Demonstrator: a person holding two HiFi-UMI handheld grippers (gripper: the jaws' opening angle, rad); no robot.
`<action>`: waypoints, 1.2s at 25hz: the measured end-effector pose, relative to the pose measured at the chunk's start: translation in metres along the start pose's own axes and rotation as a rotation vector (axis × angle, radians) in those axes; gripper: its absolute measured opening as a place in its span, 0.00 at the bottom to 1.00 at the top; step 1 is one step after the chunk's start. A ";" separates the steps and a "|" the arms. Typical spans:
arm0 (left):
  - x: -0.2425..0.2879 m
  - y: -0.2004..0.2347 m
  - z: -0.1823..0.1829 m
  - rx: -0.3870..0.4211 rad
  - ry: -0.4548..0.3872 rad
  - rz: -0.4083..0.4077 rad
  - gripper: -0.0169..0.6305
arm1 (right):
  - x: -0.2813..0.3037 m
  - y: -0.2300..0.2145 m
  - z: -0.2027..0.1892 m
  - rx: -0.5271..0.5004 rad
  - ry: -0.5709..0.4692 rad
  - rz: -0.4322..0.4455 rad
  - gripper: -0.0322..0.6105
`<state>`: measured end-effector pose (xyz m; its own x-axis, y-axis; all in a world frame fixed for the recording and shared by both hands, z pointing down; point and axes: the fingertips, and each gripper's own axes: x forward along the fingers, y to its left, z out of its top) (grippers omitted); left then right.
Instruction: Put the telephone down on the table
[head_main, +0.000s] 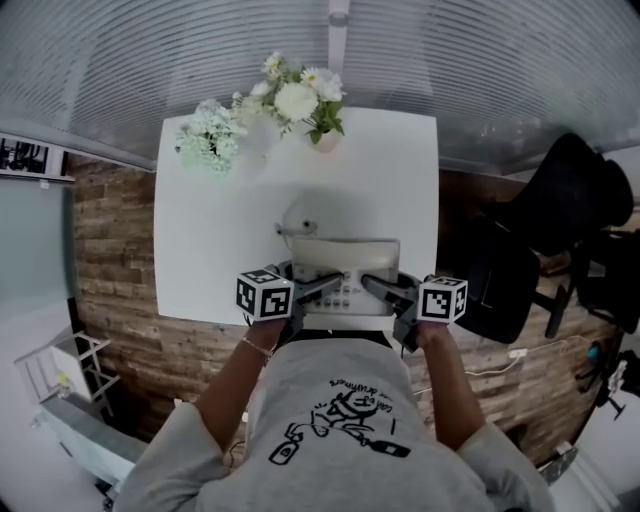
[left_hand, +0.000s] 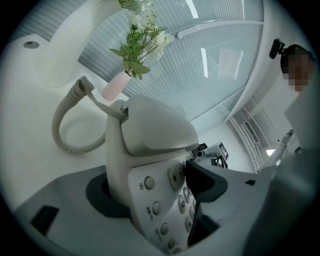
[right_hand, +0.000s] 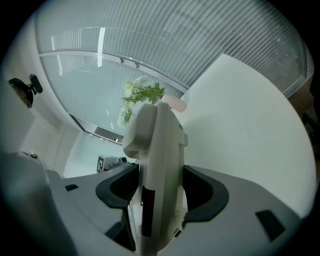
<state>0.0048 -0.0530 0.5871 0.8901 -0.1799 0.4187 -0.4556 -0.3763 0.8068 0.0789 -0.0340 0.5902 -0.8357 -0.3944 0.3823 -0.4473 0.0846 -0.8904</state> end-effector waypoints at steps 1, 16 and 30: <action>0.002 0.004 -0.001 0.006 0.006 0.009 0.54 | 0.001 -0.004 -0.001 0.001 0.004 -0.004 0.50; 0.016 0.049 -0.015 0.000 0.052 0.140 0.61 | 0.023 -0.041 -0.006 -0.004 0.051 -0.034 0.50; 0.018 0.073 -0.030 -0.022 0.060 0.238 0.67 | 0.032 -0.062 -0.017 0.003 0.082 -0.067 0.50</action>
<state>-0.0129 -0.0567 0.6658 0.7554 -0.2062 0.6219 -0.6533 -0.3096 0.6909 0.0744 -0.0368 0.6620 -0.8274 -0.3227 0.4596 -0.5019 0.0576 -0.8630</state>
